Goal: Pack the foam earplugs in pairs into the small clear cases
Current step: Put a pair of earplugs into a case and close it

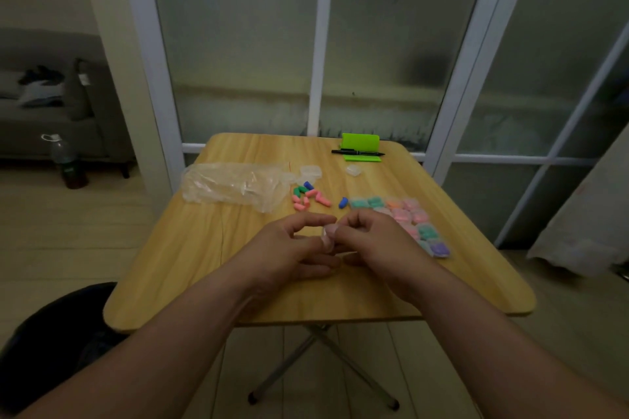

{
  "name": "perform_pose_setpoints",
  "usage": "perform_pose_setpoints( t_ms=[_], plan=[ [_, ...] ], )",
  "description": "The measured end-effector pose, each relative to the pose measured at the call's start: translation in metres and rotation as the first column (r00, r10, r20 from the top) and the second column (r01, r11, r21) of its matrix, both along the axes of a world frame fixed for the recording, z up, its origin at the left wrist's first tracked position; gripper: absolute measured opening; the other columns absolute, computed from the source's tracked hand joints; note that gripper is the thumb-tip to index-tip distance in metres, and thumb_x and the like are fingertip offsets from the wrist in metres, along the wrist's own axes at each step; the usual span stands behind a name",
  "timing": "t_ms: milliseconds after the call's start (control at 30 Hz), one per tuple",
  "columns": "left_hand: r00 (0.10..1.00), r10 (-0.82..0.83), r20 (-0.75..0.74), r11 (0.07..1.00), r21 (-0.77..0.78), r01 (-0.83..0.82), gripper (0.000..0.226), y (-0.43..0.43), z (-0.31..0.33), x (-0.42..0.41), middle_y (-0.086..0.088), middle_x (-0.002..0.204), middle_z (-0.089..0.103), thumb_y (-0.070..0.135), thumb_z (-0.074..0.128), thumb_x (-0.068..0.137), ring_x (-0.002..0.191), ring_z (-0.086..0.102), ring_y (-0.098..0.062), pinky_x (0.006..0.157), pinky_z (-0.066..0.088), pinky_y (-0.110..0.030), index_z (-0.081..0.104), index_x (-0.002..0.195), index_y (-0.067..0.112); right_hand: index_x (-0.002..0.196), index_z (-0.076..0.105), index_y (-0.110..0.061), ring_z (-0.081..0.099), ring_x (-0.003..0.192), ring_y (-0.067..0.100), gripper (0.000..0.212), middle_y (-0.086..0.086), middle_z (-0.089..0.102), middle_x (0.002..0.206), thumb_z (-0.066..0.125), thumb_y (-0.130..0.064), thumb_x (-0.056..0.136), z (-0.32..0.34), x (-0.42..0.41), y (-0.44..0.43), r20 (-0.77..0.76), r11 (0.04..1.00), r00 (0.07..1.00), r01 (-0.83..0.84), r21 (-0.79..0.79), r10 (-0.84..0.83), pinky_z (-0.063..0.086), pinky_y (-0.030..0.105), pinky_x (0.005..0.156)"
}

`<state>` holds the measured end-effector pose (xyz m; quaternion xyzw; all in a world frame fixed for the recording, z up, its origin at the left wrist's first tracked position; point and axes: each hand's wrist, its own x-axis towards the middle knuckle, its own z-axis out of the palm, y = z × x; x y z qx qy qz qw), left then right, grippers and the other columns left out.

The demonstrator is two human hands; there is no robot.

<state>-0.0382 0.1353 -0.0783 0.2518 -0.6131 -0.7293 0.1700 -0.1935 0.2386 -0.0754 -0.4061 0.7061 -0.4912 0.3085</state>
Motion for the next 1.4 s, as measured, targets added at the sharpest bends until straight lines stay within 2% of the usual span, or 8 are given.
perform_pose_setpoints(
  t_ms=[267,600,700,900,1000,1167,1300,1400],
  plan=[
    [1.0,0.02,0.019,0.999,0.024,-0.021,0.029,0.001,0.0,0.001,-0.021,0.111,0.077,0.004,0.069,0.097,0.103,0.077,-0.029,0.094,0.062,-0.044,0.072,0.123,0.015,0.094,0.072,-0.018,0.076,0.091,0.023,0.016,0.002,0.079,0.089,0.078,-0.032,0.092,-0.001,0.004,-0.003,-0.106,1.0,0.994,0.02,0.004,-0.019,0.061,0.056,0.092],
    [0.994,0.102,0.04,0.994,0.042,-0.104,0.029,-0.001,-0.003,-0.003,-0.021,0.1,0.079,-0.002,0.061,0.097,0.094,0.079,-0.031,0.089,0.063,-0.045,0.071,0.119,0.014,0.097,0.073,-0.02,0.076,0.094,0.034,0.007,0.006,0.079,0.092,0.071,-0.022,0.091,-0.004,-0.002,-0.006,-0.072,0.998,0.995,0.07,0.006,-0.069,0.061,0.058,0.091],
    [0.99,0.138,0.03,0.988,0.058,-0.14,0.029,0.001,-0.002,-0.003,-0.023,0.103,0.078,-0.002,0.061,0.097,0.094,0.079,-0.03,0.086,0.063,-0.043,0.069,0.12,0.014,0.099,0.073,-0.022,0.076,0.092,0.025,0.007,0.0,0.078,0.094,0.066,-0.023,0.097,-0.005,-0.001,-0.004,-0.111,0.994,0.988,0.111,-0.012,-0.111,0.063,0.052,0.088],
    [0.99,0.136,0.032,0.987,0.085,-0.138,0.036,0.006,0.004,-0.001,-0.024,0.11,0.075,-0.007,0.06,0.096,0.093,0.079,-0.029,0.09,0.063,-0.043,0.058,0.124,0.016,0.103,0.072,-0.029,0.068,0.087,0.008,0.009,-0.009,0.072,0.094,0.067,-0.025,0.096,-0.007,-0.002,-0.005,-0.421,0.992,0.898,0.111,-0.067,-0.129,0.063,0.043,0.081],
    [0.999,0.054,0.0,0.975,0.218,-0.052,0.048,0.013,0.003,-0.002,-0.026,0.114,0.073,-0.014,0.06,0.094,0.09,0.078,-0.028,0.085,0.065,-0.041,0.052,0.13,0.017,0.1,0.077,-0.029,0.068,0.087,0.006,0.012,-0.011,0.075,0.094,0.066,-0.024,0.098,-0.005,-0.009,-0.007,-0.438,0.99,0.888,0.118,-0.076,-0.14,0.06,0.041,0.08],
    [0.997,-0.071,-0.034,0.96,0.269,0.077,0.028,0.027,-0.001,-0.006,-0.016,0.097,0.066,-0.014,0.048,0.096,0.071,0.063,-0.015,0.069,0.058,-0.028,0.058,0.113,0.005,0.104,0.082,-0.028,0.068,0.09,-0.001,0.014,-0.014,0.077,0.096,0.068,-0.028,0.101,-0.005,-0.007,-0.012,-0.376,0.998,0.926,0.024,-0.055,-0.043,0.053,0.026,0.08],
    [1.0,0.011,0.004,0.942,0.334,-0.012,0.02,0.018,0.004,-0.006,-0.01,0.085,0.061,0.02,0.049,0.104,0.063,0.053,-0.015,0.059,0.04,-0.028,0.062,0.117,0.013,0.105,0.081,-0.026,0.068,0.087,0.003,0.014,-0.01,0.077,0.091,0.068,-0.027,0.101,-0.005,-0.004,-0.02,-0.325,0.994,0.945,0.012,-0.109,-0.047,0.05,0.025,0.076],
    [0.995,0.087,0.047,0.932,0.349,-0.098,0.048,0.007,0.002,-0.006,-0.007,0.076,0.062,0.051,0.044,0.107,0.058,0.052,-0.015,0.055,0.037,-0.027,0.067,0.12,0.011,0.101,0.081,-0.025,0.07,0.084,0.005,0.018,-0.006,0.077,0.089,0.066,-0.034,0.103,-0.003,0.001,-0.028,-0.258,0.992,0.965,0.006,-0.127,-0.039,0.053,0.029,0.074]
  ],
)
